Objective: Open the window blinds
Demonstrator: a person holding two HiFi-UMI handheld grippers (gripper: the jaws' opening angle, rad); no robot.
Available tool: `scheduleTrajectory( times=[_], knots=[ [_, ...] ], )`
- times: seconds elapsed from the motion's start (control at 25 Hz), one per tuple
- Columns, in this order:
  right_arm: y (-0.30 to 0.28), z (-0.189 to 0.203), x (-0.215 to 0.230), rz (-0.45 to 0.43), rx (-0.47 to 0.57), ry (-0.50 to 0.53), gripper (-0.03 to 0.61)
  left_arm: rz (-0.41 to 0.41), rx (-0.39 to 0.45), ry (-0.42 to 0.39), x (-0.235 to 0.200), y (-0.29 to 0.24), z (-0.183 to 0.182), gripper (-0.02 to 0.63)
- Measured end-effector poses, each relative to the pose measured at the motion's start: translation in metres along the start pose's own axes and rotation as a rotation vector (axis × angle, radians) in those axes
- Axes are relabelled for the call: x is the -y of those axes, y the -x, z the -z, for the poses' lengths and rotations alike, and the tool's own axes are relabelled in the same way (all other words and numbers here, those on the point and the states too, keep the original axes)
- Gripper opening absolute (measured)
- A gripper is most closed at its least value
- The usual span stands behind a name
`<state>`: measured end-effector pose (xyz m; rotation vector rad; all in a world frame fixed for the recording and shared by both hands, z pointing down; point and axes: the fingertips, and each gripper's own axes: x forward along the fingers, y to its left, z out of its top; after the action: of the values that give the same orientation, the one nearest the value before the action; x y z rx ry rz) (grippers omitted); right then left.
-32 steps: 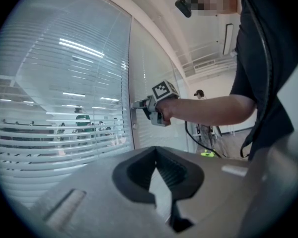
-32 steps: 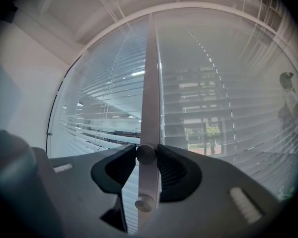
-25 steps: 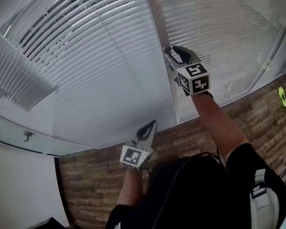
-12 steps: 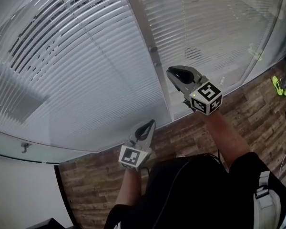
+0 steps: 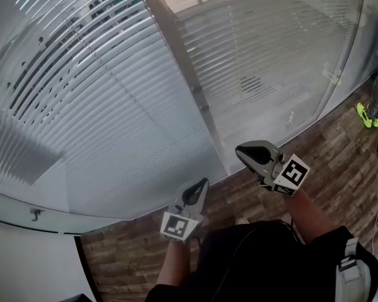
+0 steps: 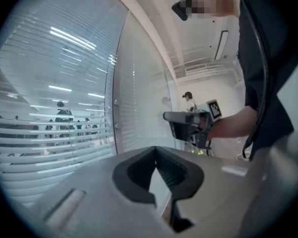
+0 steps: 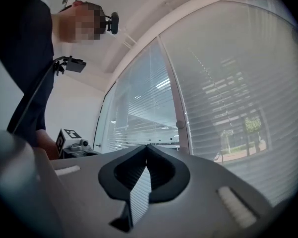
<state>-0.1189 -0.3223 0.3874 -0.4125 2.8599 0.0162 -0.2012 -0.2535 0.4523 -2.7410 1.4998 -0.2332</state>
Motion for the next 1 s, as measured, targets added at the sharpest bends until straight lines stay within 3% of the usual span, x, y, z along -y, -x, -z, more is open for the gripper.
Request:
scheduleTrajectory(
  times=[0.16,0.36,1.0],
  knots=[
    [0.025,0.032,-0.018,-0.034,-0.049,-0.066,0.006,-0.022,-0.007,0.010,-0.007,0.003,0.013,0.005],
    [0.039,0.061,-0.029,-0.039,-0.143,-0.046,0.006,-0.032,-0.016,0.014,-0.012,0.010,0.019,0.005],
    [0.012,0.056,-0.025,-0.085,-0.113,-0.056,0.006,-0.075,-0.032,0.036,-0.024,0.022,0.018,0.005]
  ],
)
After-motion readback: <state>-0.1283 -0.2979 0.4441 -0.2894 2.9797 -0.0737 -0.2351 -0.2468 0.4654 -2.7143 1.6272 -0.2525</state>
